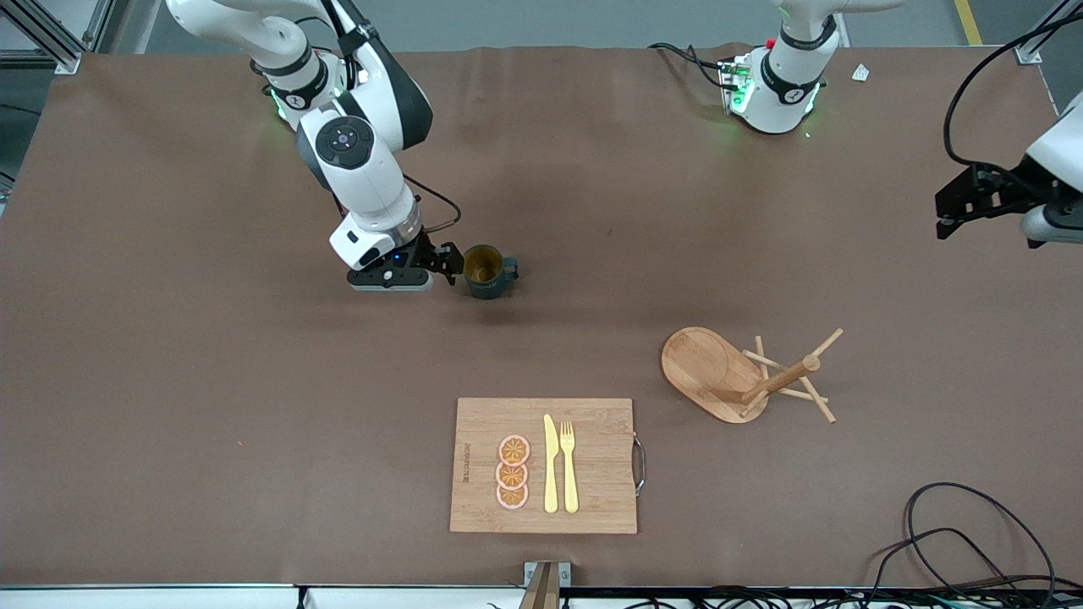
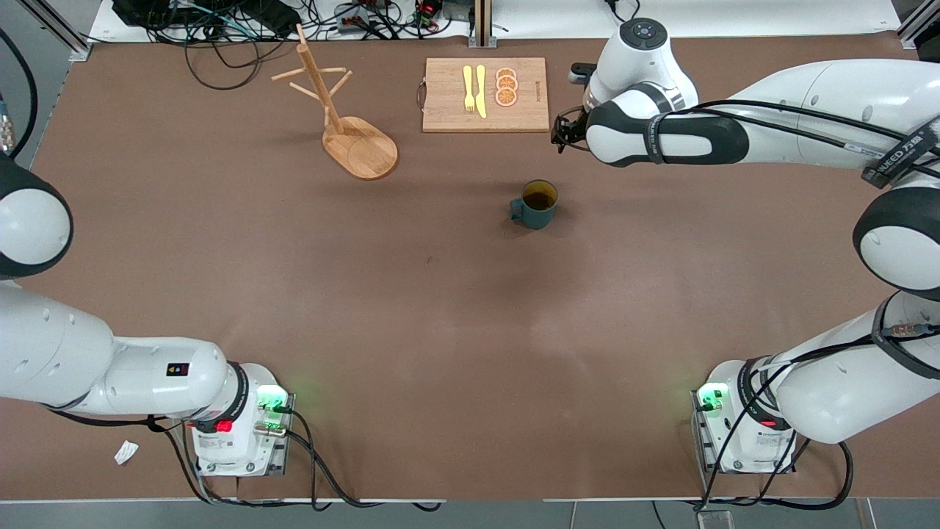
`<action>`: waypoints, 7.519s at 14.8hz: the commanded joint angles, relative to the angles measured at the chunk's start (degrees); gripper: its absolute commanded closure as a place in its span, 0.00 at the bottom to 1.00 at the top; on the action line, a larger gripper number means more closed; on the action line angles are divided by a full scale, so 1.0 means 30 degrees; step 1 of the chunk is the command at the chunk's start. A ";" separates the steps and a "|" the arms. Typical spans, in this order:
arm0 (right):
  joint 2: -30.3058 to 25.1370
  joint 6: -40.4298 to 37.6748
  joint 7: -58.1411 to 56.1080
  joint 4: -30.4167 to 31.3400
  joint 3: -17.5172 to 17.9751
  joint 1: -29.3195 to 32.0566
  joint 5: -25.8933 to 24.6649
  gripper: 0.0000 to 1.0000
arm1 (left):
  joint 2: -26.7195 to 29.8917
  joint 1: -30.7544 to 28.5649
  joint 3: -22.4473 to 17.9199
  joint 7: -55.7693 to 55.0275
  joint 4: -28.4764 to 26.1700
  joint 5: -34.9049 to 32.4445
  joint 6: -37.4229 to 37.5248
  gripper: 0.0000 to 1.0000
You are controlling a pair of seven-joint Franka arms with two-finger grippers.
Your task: Transfer cup from left to right arm and place
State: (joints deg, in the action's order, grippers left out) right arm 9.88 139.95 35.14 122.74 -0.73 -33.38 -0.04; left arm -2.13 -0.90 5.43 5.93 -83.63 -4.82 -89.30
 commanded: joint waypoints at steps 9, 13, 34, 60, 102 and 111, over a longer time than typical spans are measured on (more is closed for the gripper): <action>0.0515 0.0460 0.2204 0.1039 -0.0109 -0.2260 0.0103 0.00 | 0.1090 -0.0026 0.0357 -0.0910 -0.1010 0.0934 0.0381 0.00; 0.0806 0.2068 0.2204 0.1858 -0.0109 -0.1997 0.0103 0.00 | 0.0476 -0.0287 0.0386 -0.1185 -0.0717 0.0991 0.0294 0.00; 0.1836 0.2778 0.1099 0.1947 -0.0138 -0.1297 0.0132 1.00 | -0.0023 -0.0346 0.0562 -0.1536 0.0221 0.1373 -0.0029 0.00; -0.2825 0.3184 -2.0850 0.7836 -0.0226 1.3850 0.0337 1.00 | -0.0199 -0.0316 0.0650 -0.1448 0.0250 0.1197 -0.0087 0.00; -0.7571 -1.5304 -1.1799 -0.6402 0.4433 1.5581 -0.0183 0.00 | -0.0228 -0.0375 0.0650 -0.1389 0.0250 0.1022 -0.0146 0.00; -0.7483 -1.5155 -1.2533 -0.6549 0.4256 1.6108 0.0073 0.00 | -0.0228 -0.0375 0.0621 -0.1389 0.0250 0.0993 -0.0146 0.00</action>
State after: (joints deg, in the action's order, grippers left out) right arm -12.91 94.68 -1.76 103.96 11.53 14.14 -0.15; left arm -2.56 -2.07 7.29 1.98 -83.79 -1.65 -89.95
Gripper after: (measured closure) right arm 0.000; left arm 0.000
